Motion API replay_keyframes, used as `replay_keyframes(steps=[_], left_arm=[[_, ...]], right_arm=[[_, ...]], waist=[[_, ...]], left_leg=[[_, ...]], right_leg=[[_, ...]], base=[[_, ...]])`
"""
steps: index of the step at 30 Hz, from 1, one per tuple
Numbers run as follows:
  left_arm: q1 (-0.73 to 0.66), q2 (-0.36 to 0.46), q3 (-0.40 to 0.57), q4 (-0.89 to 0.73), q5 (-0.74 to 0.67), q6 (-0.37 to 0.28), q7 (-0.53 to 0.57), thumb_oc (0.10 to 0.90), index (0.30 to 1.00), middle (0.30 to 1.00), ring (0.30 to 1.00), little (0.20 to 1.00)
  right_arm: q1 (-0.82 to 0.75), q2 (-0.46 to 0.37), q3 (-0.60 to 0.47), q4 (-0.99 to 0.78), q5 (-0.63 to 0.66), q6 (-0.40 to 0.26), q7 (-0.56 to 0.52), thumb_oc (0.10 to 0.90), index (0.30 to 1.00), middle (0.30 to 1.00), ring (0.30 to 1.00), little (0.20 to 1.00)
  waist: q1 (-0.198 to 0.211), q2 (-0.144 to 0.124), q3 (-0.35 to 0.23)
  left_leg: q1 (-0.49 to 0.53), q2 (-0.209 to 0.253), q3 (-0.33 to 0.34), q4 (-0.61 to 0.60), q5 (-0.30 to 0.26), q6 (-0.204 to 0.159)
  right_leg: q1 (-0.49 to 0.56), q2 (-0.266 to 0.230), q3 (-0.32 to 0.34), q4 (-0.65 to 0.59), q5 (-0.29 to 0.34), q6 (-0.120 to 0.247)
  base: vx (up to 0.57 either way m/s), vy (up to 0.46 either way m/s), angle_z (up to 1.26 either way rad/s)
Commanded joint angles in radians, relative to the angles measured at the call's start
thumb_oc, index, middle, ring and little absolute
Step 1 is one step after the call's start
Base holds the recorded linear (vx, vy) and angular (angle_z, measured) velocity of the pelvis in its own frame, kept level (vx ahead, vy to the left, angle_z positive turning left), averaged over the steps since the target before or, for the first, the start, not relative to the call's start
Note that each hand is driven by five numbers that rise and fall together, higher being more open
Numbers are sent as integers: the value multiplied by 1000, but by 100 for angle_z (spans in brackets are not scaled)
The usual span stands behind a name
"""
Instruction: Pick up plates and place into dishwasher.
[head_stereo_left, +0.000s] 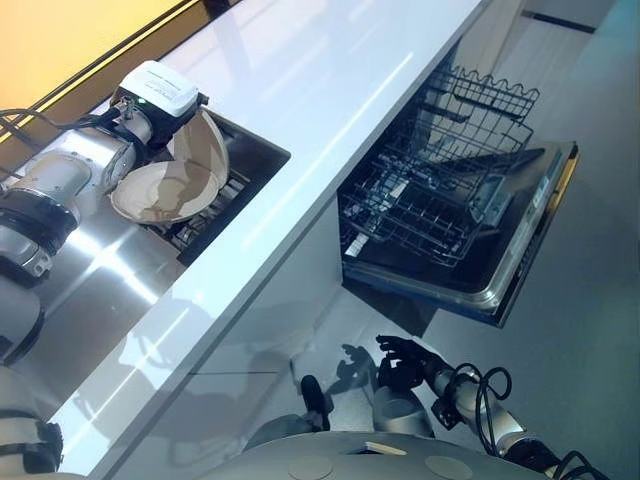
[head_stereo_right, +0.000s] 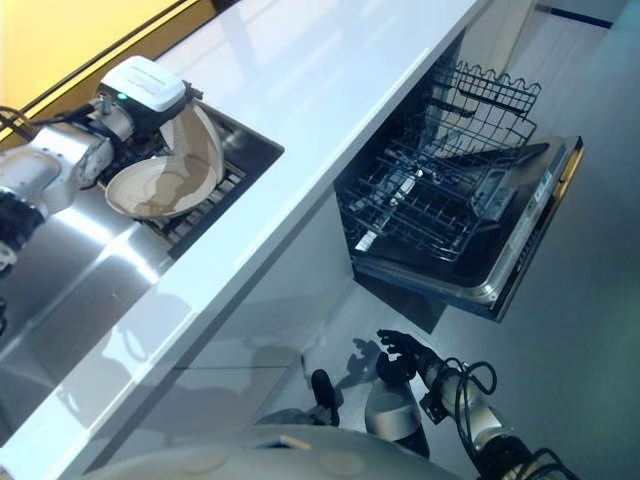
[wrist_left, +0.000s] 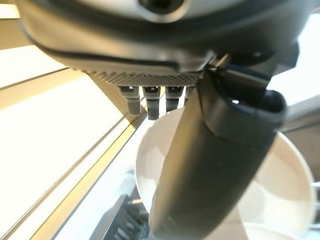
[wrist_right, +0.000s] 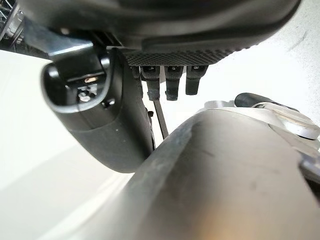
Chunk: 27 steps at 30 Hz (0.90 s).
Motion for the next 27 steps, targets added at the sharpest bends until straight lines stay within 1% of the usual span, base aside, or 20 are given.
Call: replay_keyframes(steps=[1,4,7,9,18,26,27], left_arm=[[-221,-15,85,98,8,106,86,100,300,300,300,200],[-214,-27,97,94,-40,126,112,100,300,300,300,200],[-204,-36,113,96,-51,133,117,100,300,300,300,200],[-198,-39,121,103,-52,121,125,100,300,300,300,200],[-195,-54,121,76,-63,122,143,100,300,300,300,200],[-204,-34,125,23,-73,124,221,100,300,300,300,200],[-210,-28,122,5,-85,130,247,100,300,300,300,200]], right_arm=[[82,-106,-14,-54,-37,-18,11,800,900,900,900,900],[83,-109,-20,-70,-36,-8,7,800,900,900,900,900],[85,-113,-26,-72,-40,-12,5,800,900,900,900,900],[87,-116,-31,-76,-46,-12,13,800,900,900,900,900],[85,-106,-23,-73,-55,-19,16,800,900,900,900,900],[82,-94,-10,-76,-48,-22,16,800,900,900,900,900],[83,-90,-5,-74,-49,-29,14,800,900,900,900,900]], waist=[[-11,-1,-43],[-17,0,-36],[-20,0,-34],[-21,-2,-36],[-14,-8,-41],[3,-12,-52],[7,-14,-54]], left_leg=[[37,-63,27,55,-145,13],[35,-60,34,52,-143,10],[36,-59,36,52,-143,9],[36,-57,38,53,-145,9],[42,-54,29,52,-147,9],[51,-51,14,45,-146,7],[54,-50,10,43,-145,7]], right_leg=[[-170,-7,41,35,210,62],[-176,-8,42,35,211,61],[-177,-7,44,35,208,60],[-173,-6,44,33,204,60],[-159,-4,33,33,190,60],[-144,-2,12,37,176,60],[-139,-2,7,38,173,60]], base=[[0,0,0],[-17,13,-2],[-12,5,-8],[0,0,0],[-13,-6,1],[-46,-34,3],[-52,-54,4]])
